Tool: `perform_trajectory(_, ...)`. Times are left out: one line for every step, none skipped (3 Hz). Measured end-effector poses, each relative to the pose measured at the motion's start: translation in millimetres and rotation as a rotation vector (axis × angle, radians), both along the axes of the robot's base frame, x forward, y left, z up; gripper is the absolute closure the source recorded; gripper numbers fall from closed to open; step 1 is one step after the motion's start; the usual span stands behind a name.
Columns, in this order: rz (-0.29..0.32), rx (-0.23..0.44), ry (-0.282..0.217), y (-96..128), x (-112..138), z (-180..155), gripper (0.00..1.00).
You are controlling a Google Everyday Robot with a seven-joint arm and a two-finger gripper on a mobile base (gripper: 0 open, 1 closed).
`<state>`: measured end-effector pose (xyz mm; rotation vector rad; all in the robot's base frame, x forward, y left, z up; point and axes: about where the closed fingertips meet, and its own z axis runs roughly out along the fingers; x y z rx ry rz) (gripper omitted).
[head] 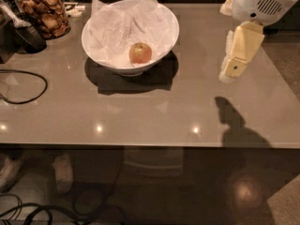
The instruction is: Pick apple from white bowl
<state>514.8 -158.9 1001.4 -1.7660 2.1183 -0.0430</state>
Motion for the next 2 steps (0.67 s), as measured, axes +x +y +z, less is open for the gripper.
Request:
perform_trajectory(0.043,0.014,-0.012,19,26,9,0.00)
perform_trajectory(0.085,0.022,-0.029,37,51,21,0.00)
